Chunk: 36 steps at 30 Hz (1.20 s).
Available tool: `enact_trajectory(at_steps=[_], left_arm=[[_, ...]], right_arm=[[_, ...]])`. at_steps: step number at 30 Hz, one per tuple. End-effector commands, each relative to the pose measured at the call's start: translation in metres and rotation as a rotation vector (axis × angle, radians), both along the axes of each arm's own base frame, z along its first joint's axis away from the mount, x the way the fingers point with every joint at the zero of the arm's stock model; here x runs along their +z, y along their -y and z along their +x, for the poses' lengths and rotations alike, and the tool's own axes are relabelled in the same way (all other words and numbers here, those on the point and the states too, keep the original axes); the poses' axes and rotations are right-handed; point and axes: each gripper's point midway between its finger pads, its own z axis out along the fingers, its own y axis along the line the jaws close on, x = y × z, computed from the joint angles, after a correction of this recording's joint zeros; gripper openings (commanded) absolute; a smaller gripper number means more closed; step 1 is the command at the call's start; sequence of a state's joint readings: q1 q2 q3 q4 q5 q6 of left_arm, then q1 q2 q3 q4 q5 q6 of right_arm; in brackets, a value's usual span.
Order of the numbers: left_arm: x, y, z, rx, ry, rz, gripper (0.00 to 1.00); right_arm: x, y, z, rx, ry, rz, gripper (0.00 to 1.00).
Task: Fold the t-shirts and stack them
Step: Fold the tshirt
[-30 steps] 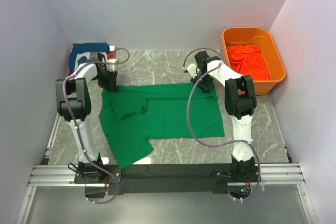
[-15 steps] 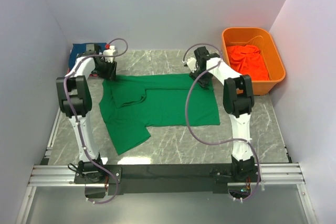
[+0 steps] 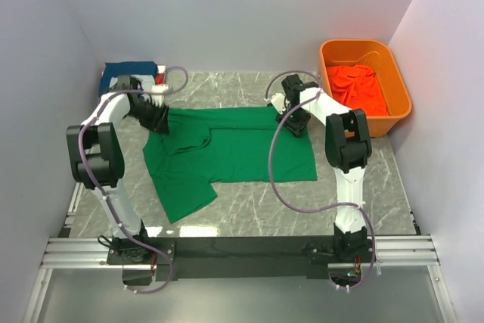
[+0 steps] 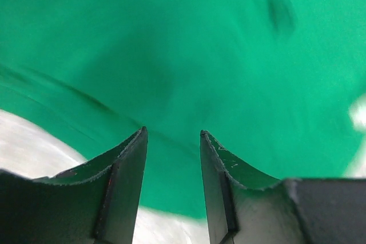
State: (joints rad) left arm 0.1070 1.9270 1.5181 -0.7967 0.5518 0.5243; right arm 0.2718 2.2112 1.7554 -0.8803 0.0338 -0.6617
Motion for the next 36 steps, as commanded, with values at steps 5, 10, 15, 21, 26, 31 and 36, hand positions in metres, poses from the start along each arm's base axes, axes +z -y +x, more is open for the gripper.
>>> enact_trajectory(at_steps=[5,10,15,21,26,31,36], left_arm=[[0.024,0.005,-0.118,-0.35,0.012,-0.018,0.49],[0.007,-0.003,-0.167,-0.432,0.048,0.092,0.51],[-0.011,-0.006,-0.187,-0.467,0.046,0.13,0.52],[-0.03,-0.003,-0.205,-0.584,0.059,0.221,0.53],[-0.047,0.002,-0.213,-0.636,0.075,0.296,0.54],[-0.053,0.004,-0.21,-0.64,0.079,0.319,0.54],[-0.035,0.002,-0.19,-0.614,0.141,0.337,0.52]], right_arm=[[0.086,0.0,-0.05,0.094,0.102,0.105,0.52],[0.077,-0.003,-0.12,0.174,0.052,0.125,0.5],[0.046,-0.012,-0.166,0.247,0.038,0.097,0.46],[0.022,-0.002,-0.18,0.264,0.064,0.038,0.49],[0.008,0.008,-0.182,0.268,0.089,-0.01,0.51],[-0.003,0.015,-0.181,0.261,0.103,-0.048,0.49],[-0.009,0.019,-0.185,0.274,0.09,-0.069,0.31]])
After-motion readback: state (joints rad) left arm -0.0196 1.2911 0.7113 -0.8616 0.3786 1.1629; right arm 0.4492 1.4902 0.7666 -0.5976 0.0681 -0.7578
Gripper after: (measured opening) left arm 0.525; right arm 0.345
